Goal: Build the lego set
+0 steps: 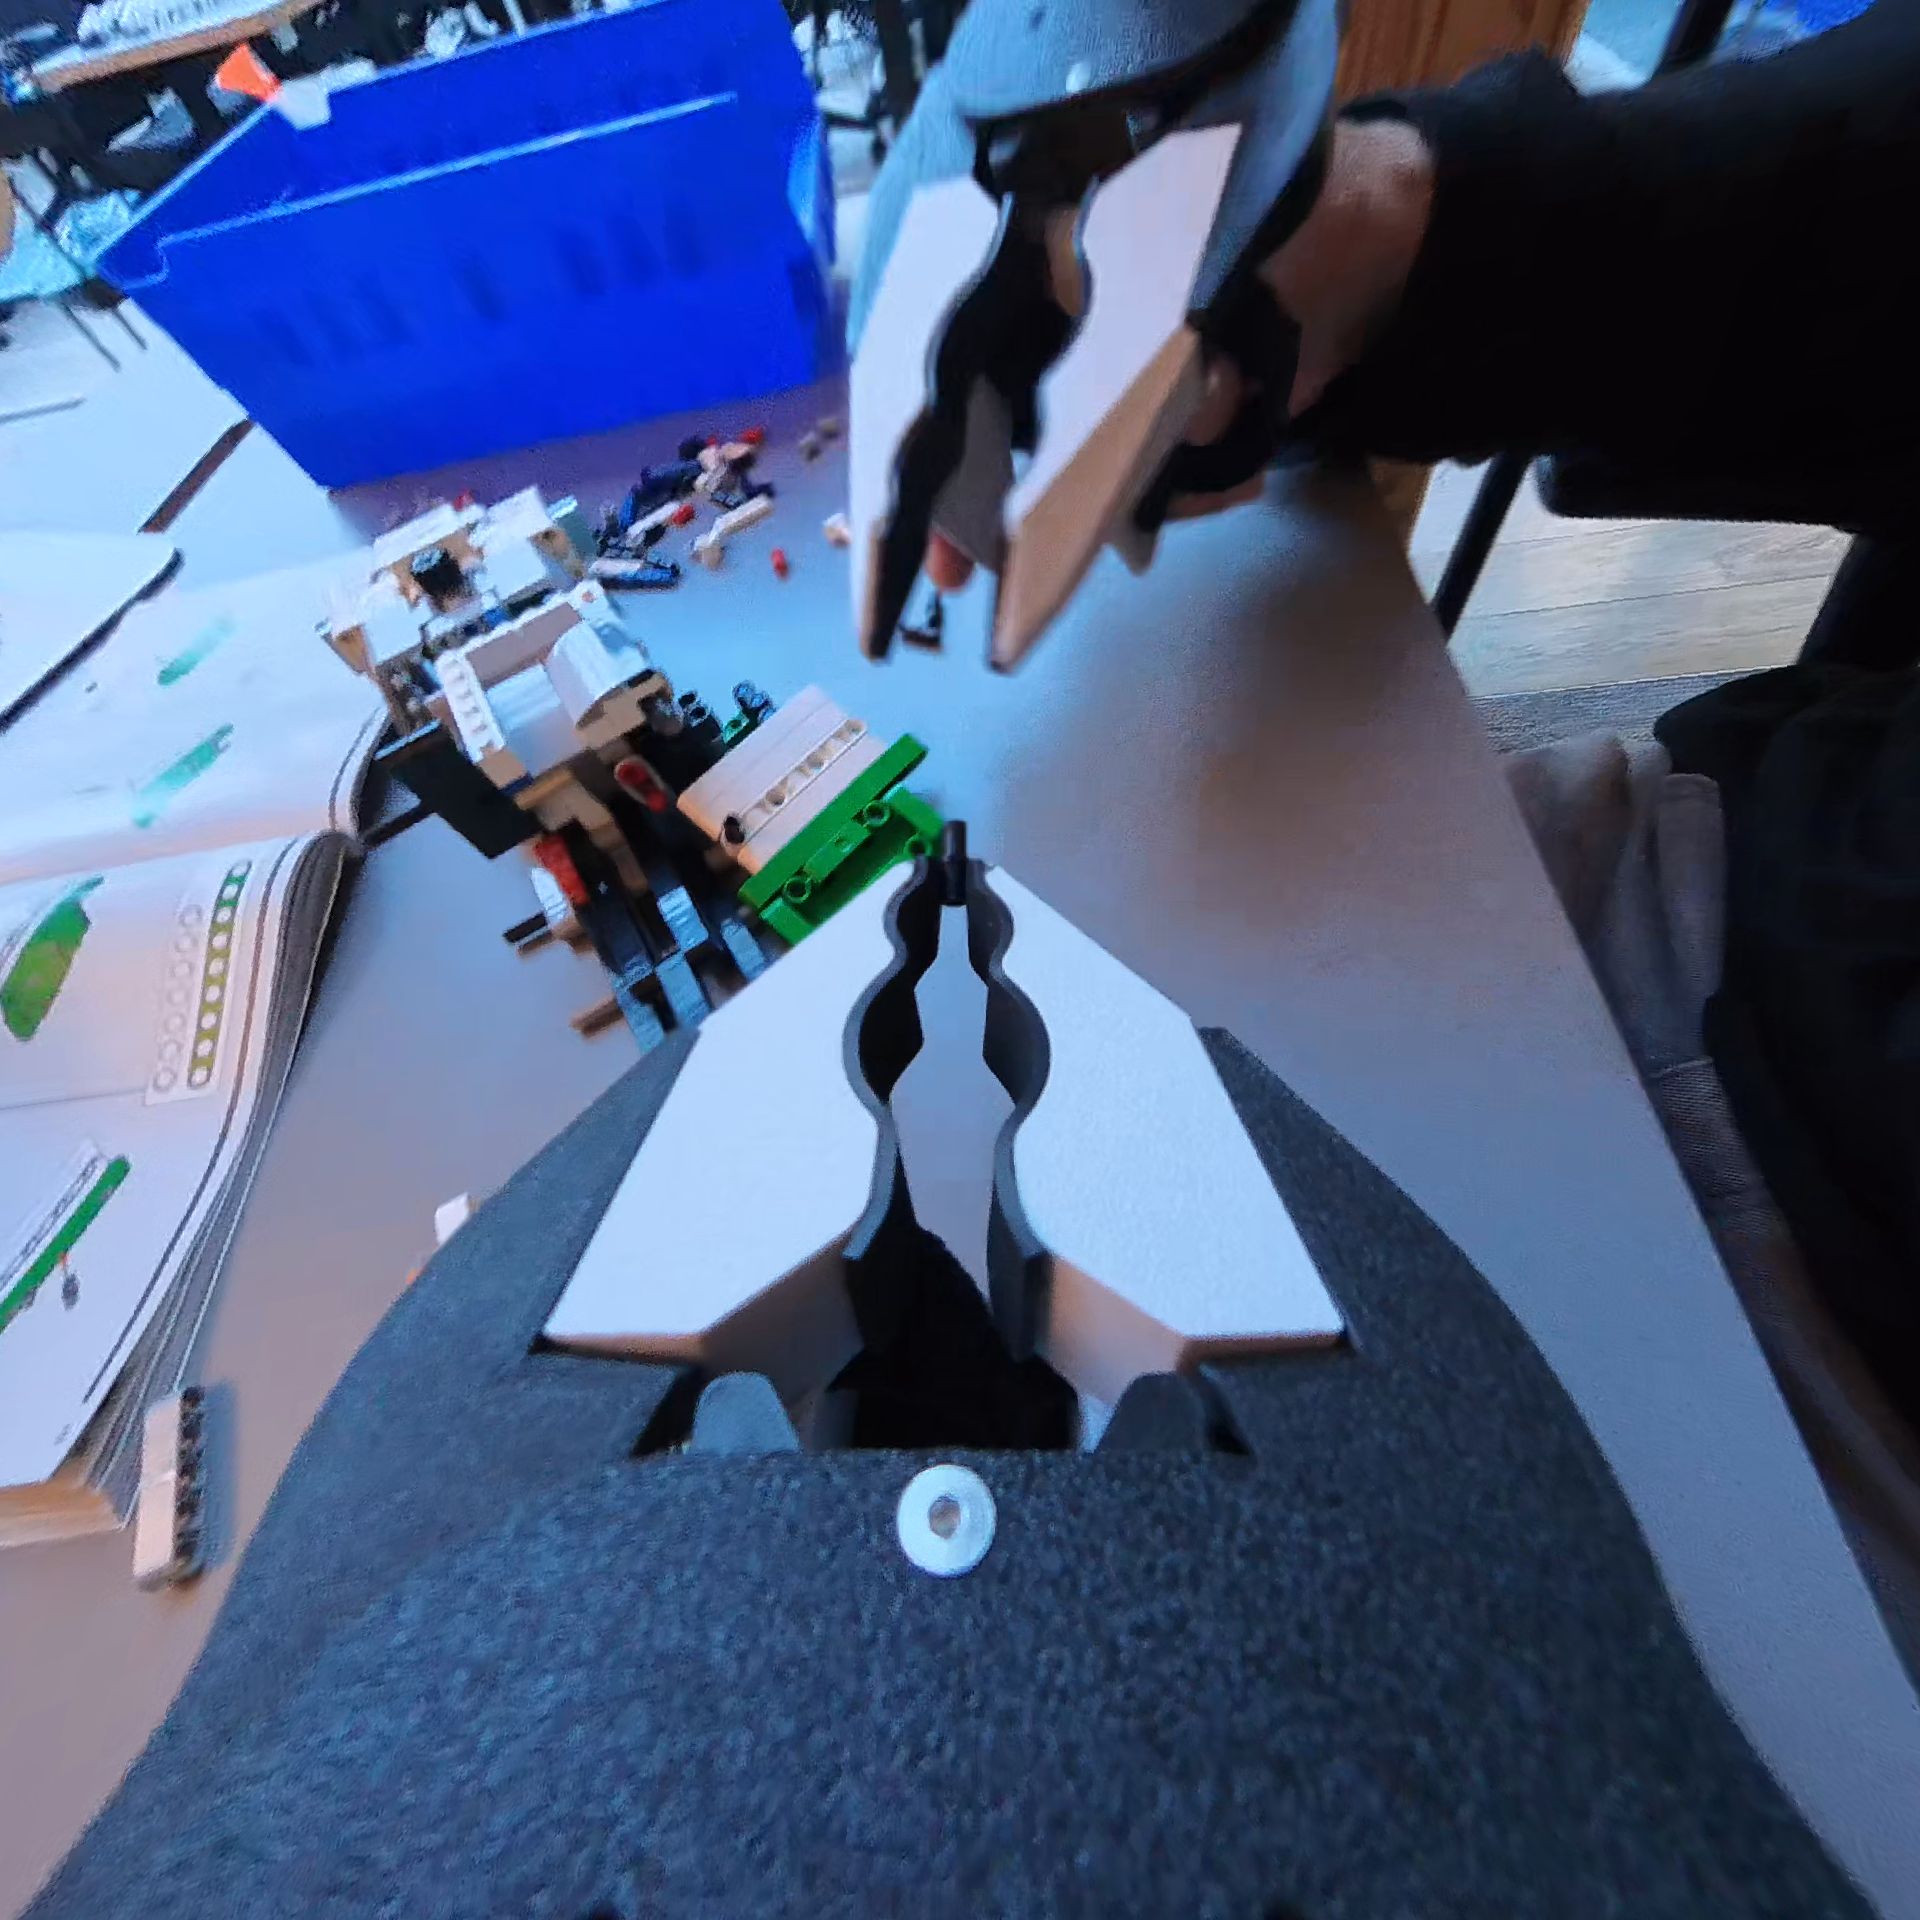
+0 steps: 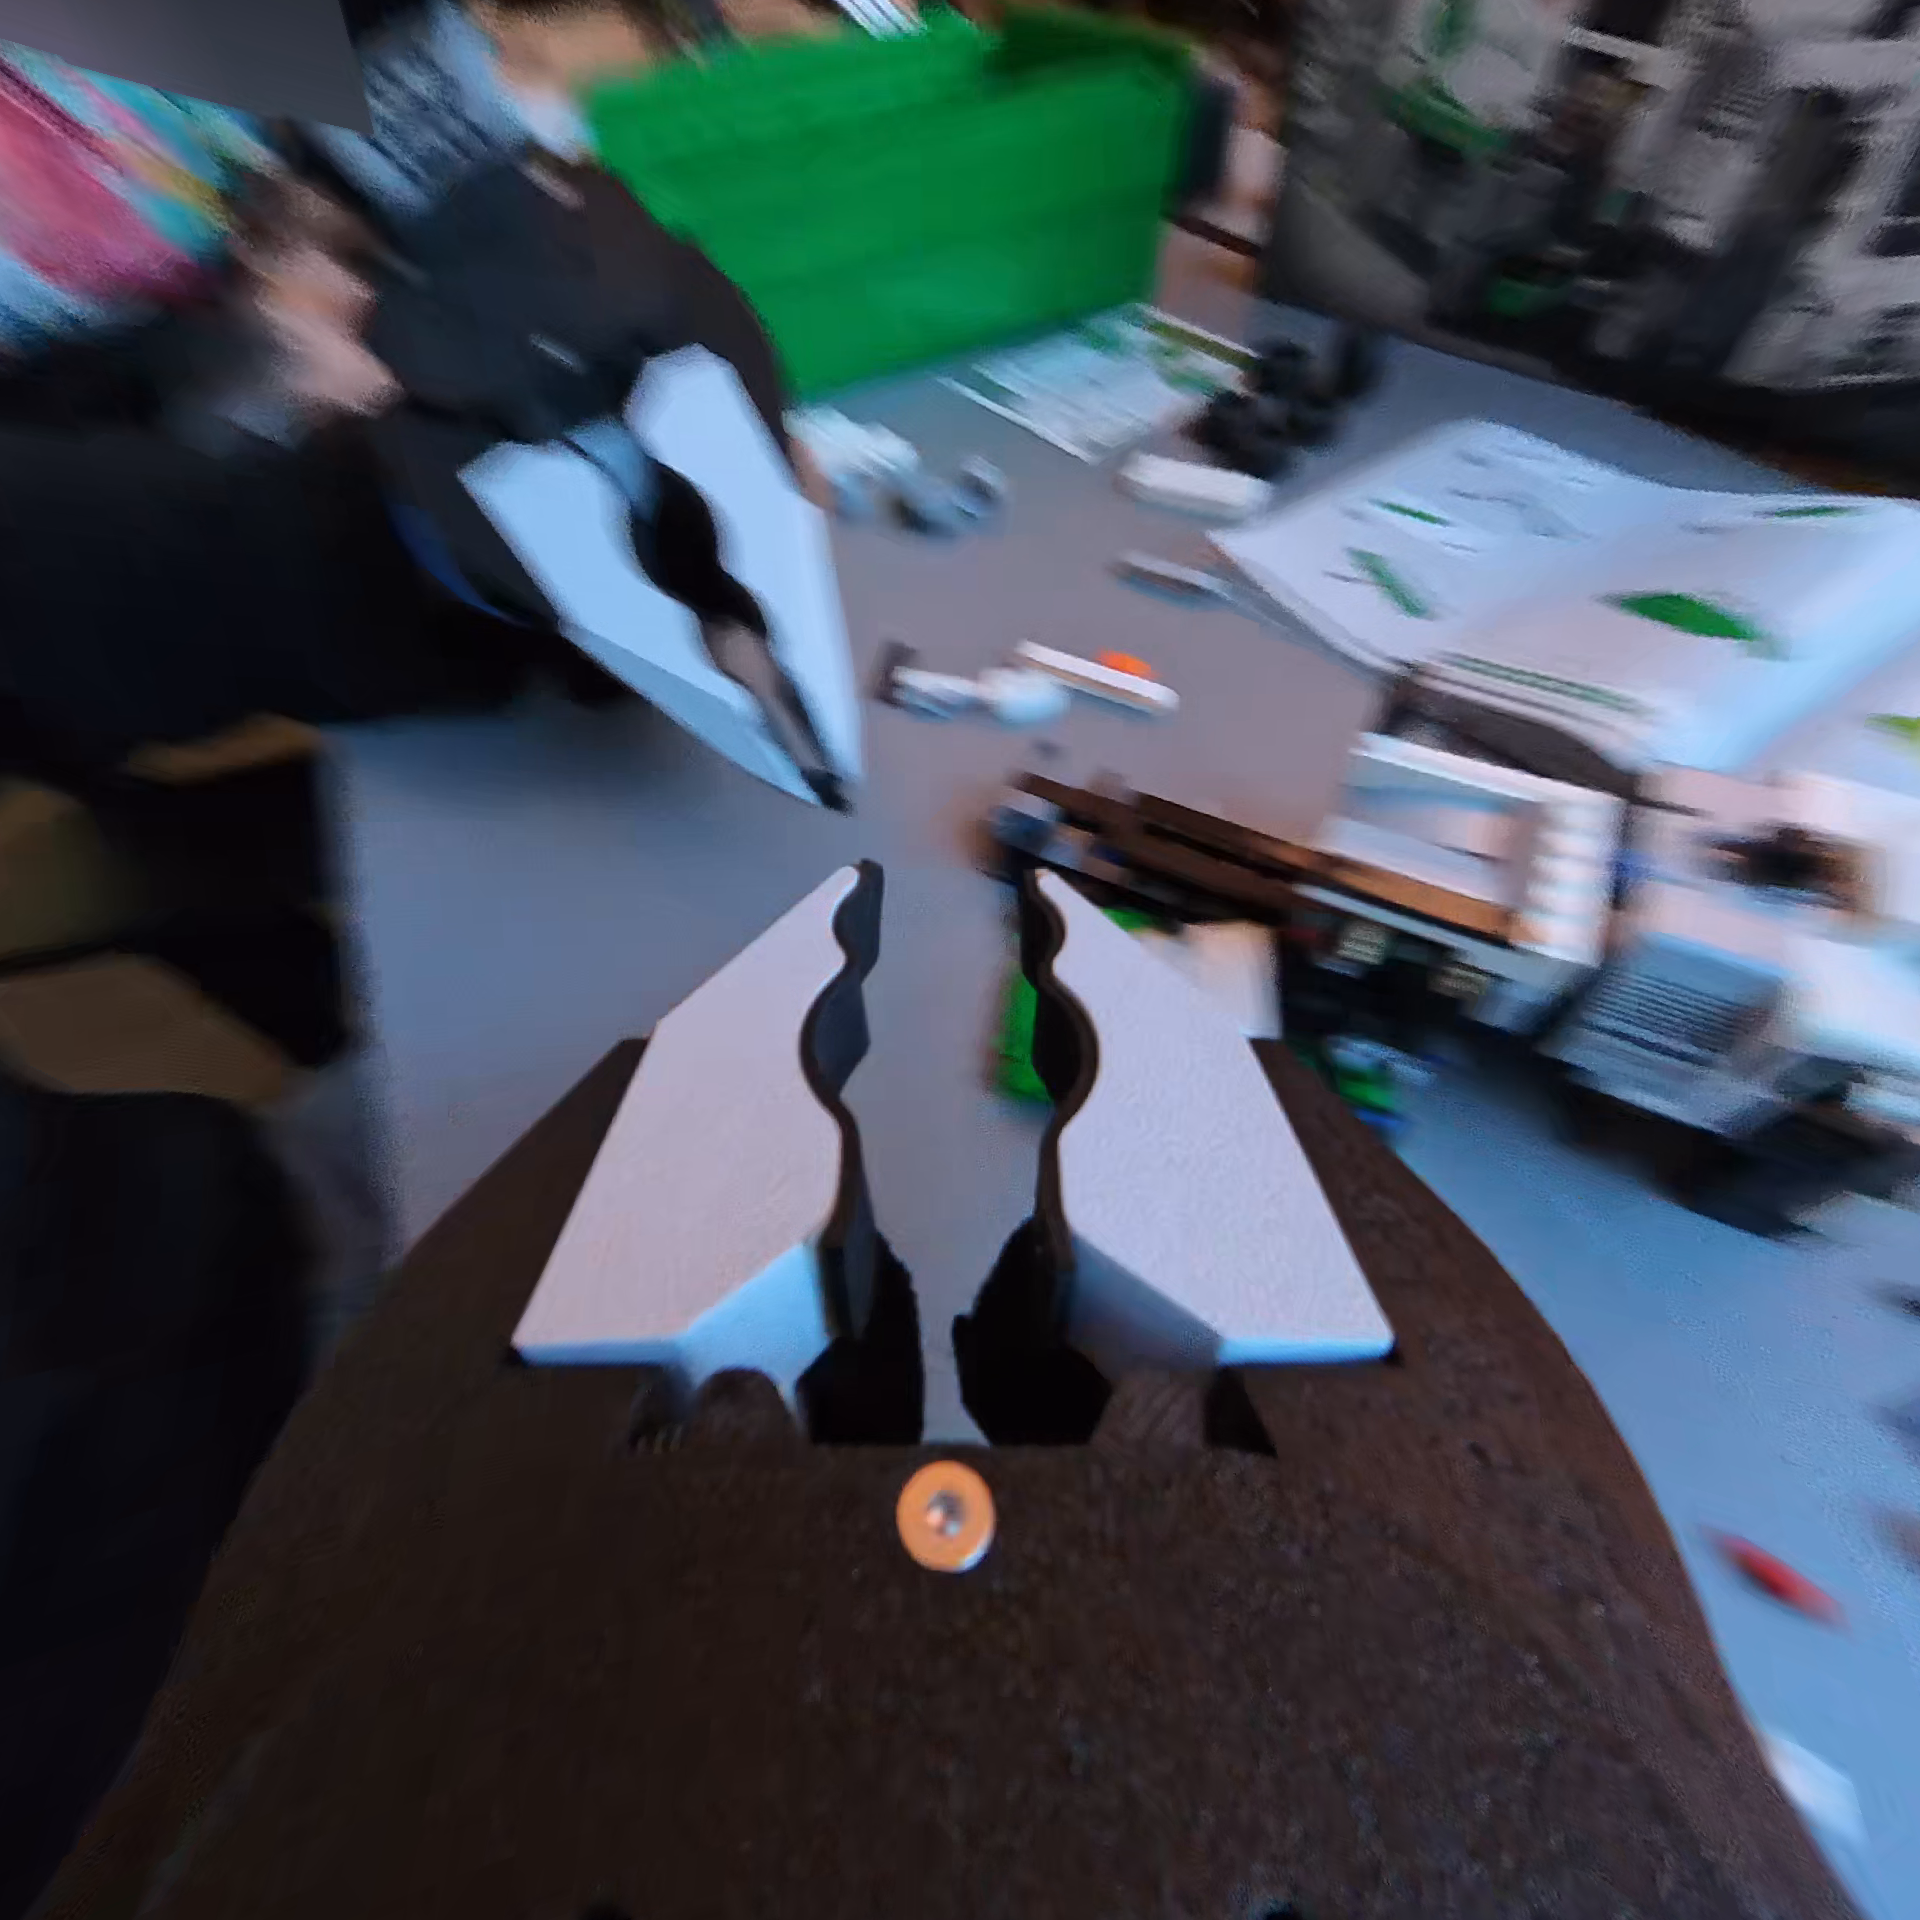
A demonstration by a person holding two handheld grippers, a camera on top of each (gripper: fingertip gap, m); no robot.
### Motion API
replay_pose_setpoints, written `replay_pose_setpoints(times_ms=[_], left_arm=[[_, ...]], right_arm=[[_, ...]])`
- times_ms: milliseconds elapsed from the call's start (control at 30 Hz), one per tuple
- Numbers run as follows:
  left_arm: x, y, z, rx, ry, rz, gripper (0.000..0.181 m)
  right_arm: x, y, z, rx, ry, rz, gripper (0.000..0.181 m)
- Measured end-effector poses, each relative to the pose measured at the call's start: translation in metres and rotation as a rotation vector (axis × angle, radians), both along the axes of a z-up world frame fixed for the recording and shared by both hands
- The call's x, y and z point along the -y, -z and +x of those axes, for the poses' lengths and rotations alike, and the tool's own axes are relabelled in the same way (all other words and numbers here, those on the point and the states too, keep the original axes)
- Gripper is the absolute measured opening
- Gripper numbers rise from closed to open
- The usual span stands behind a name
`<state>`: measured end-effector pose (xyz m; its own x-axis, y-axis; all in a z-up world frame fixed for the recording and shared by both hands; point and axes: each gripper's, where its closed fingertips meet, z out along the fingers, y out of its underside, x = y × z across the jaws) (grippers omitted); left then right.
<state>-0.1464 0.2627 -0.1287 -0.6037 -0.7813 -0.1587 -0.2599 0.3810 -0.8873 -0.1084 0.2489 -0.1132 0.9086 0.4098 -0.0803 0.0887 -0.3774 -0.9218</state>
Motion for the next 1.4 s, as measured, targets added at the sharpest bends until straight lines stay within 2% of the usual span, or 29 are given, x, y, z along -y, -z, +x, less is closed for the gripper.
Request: replay_pose_setpoints(times_ms=[67,133,300,500,667,800,900,1000,1067,1167,1267,1400], left_arm=[[0.010,-0.005,-0.004,0.018,0.044,-0.016,0.003],[0.019,-0.007,-0.008,0.009,0.090,-0.054,0.003],[0.033,-0.010,-0.014,-0.041,0.160,-0.159,0.003],[0.037,-0.017,-0.018,-0.104,0.201,-0.288,0.003],[0.037,-0.008,-0.019,-0.108,0.189,-0.203,0.003],[0.027,0.001,-0.012,-0.086,0.110,-0.105,0.003],[0.023,-0.001,-0.006,-0.006,0.062,-0.023,0.003],[0.020,-0.002,0.000,0.100,0.014,0.137,0.003],[0.023,-0.005,0.000,0.158,0.003,0.200,0.003],[0.026,-0.013,0.001,0.225,-0.012,0.232,0.003],[0.028,-0.013,0.000,0.225,-0.002,0.229,0.003],[0.030,-0.015,-0.001,0.240,0.004,0.228,0.002]], right_arm=[[0.008,-0.006,-0.031,-0.144,-0.115,0.017,0.029],[0.011,-0.008,-0.048,-0.169,-0.195,0.047,0.030],[0.008,0.004,-0.055,0.031,-0.225,0.085,0.019],[0.012,0.003,-0.058,0.116,-0.253,0.126,0.004],[0.014,0.009,-0.058,0.131,-0.260,0.096,0.005],[0.018,0.015,-0.031,0.130,-0.185,0.015,0.006],[0.019,0.020,-0.013,-0.013,-0.127,-0.107,0.018],[0.015,0.009,-0.024,-0.289,-0.151,-0.134,0.021],[0.013,0.004,-0.031,-0.401,-0.183,-0.139,0.021],[0.012,0.005,-0.040,-0.439,-0.209,-0.151,0.021],[0.010,0.004,-0.045,-0.452,-0.213,-0.137,0.019],[0.010,-0.003,-0.045,-0.539,-0.233,-0.122,0.004]])
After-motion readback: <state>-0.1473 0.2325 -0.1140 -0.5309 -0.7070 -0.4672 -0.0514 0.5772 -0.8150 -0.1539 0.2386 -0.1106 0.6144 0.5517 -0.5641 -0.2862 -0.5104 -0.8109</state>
